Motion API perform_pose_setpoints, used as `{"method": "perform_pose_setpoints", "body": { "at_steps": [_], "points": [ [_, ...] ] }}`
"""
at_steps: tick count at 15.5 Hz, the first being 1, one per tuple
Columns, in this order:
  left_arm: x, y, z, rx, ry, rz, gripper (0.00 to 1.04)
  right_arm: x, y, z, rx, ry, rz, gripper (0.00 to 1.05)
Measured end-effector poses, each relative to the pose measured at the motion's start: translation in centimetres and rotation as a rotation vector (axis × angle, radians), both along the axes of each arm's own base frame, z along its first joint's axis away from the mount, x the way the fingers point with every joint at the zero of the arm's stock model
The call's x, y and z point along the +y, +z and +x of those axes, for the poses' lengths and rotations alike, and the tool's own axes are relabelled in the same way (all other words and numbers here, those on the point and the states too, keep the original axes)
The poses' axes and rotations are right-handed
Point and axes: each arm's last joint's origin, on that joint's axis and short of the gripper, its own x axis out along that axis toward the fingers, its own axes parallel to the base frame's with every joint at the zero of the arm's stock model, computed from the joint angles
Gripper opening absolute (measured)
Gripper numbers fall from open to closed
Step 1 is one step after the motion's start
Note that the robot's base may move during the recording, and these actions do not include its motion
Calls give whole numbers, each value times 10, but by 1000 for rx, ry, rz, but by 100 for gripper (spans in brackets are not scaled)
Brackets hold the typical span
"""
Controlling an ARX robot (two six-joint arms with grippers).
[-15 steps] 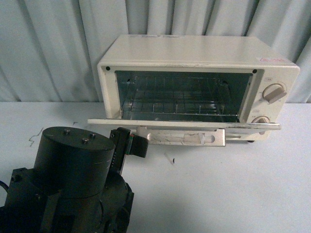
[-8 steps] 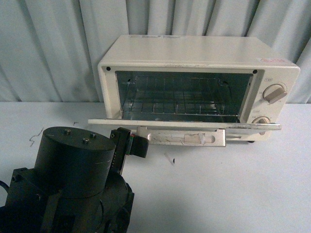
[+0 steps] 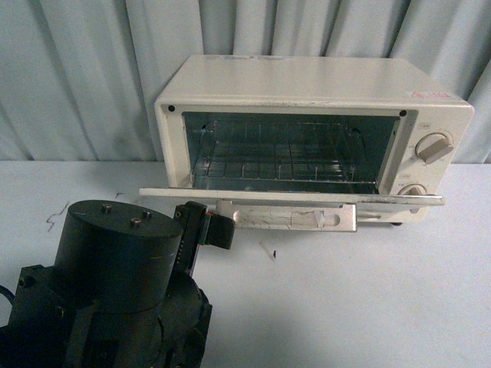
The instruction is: Open oven
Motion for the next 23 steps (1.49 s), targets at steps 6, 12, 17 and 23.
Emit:
{"method": "perform_pose_setpoints", "body": {
  "at_steps": [6,12,17,23],
  "points": [
    [0,0,0,0,0,0,98,0,0,0,0,0,-1,100],
    [9,-12,-23,-251,112,359,98,0,0,0,-1,0,-1,98],
    [61,-24,-91,-103,92,773,96,0,0,0,0,0,-1,98],
    [124,-20,-141,35,-634,1315,32,0,0,0,0,-1,-1,98]
  ]
}}
